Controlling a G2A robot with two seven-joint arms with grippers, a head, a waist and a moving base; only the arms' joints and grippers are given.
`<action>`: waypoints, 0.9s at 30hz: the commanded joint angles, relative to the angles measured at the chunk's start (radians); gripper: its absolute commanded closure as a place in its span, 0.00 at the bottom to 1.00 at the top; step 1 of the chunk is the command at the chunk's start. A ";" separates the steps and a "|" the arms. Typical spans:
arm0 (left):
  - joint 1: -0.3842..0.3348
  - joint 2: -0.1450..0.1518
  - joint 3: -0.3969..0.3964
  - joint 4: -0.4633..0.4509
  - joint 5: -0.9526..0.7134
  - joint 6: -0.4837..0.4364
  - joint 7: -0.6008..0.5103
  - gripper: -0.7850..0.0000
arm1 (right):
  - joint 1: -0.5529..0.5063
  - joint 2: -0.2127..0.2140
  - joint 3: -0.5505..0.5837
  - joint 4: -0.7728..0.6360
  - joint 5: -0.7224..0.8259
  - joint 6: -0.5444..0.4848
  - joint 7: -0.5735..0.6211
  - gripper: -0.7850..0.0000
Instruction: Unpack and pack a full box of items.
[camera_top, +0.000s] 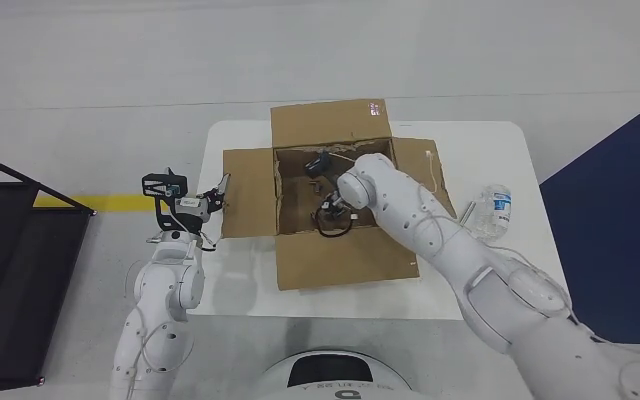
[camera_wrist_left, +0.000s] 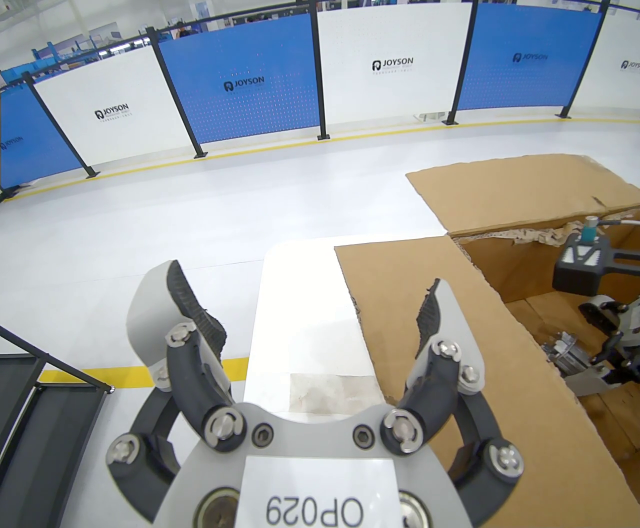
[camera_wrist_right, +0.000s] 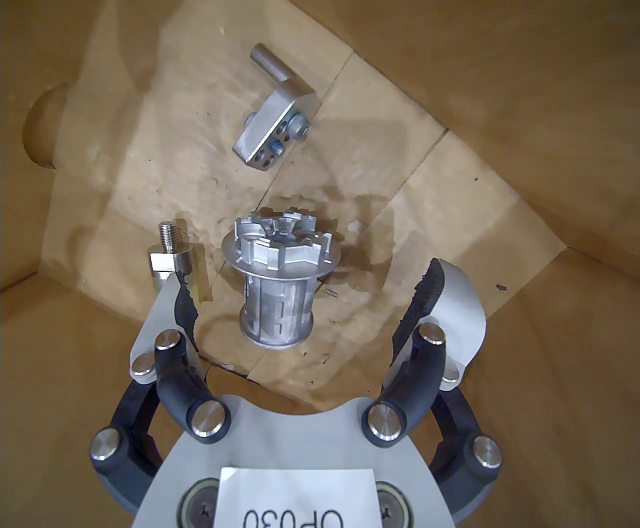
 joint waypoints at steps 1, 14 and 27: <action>0.000 0.000 0.000 0.000 0.000 0.000 0.000 0.00 | 0.006 -0.016 -0.008 0.040 0.015 -0.005 -0.004 0.11; 0.000 0.000 0.000 0.000 0.000 0.000 0.000 0.00 | 0.040 -0.043 0.044 0.123 0.060 0.015 -0.088 1.00; 0.000 0.000 0.000 0.000 0.000 0.000 0.000 0.00 | -0.438 0.192 0.448 -0.798 -0.254 0.059 -0.005 1.00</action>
